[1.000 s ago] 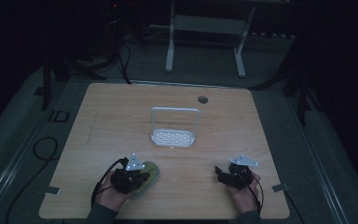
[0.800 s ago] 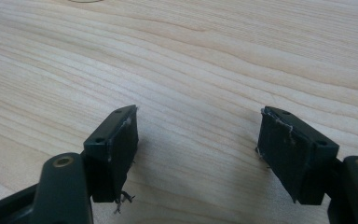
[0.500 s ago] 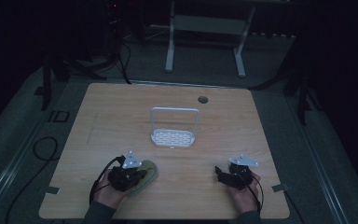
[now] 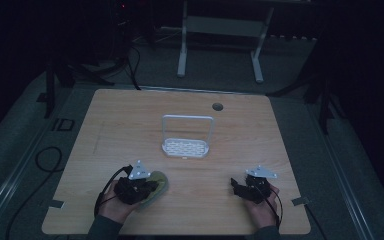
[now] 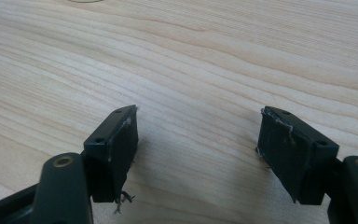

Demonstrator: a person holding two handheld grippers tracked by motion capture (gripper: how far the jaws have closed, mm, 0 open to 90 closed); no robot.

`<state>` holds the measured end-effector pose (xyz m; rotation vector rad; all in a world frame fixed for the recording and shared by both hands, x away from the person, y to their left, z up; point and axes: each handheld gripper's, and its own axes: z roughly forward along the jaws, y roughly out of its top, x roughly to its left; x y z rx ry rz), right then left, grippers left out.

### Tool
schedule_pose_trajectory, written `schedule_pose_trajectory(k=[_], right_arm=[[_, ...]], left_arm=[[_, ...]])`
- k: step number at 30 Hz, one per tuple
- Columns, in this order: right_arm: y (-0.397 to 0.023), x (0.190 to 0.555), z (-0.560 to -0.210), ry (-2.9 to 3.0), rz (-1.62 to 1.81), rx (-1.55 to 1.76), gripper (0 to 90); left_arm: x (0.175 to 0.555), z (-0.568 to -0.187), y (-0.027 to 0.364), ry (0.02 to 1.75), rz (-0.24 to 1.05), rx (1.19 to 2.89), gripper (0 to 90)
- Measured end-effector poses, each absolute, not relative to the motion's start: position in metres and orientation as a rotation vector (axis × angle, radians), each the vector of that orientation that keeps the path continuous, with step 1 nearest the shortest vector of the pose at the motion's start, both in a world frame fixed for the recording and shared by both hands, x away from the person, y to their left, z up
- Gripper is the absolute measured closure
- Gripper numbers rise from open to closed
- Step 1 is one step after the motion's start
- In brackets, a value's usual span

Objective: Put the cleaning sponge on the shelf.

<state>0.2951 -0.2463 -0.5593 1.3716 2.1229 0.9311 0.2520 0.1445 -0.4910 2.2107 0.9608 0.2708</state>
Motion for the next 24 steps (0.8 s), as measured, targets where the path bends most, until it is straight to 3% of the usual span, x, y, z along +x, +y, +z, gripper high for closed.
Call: schedule_pose_trajectory(k=[10,24], right_arm=[[-0.246,0.295,-0.559,2.123,0.931,1.372,28.2],[-0.246,0.295,-0.559,2.122,0.932,1.372,28.2]], left_arm=[[0.259,-0.477,0.151,0.978,0.270,2.177,70.8],[0.266,-0.467,0.154,0.975,0.277,2.183,67.5]])
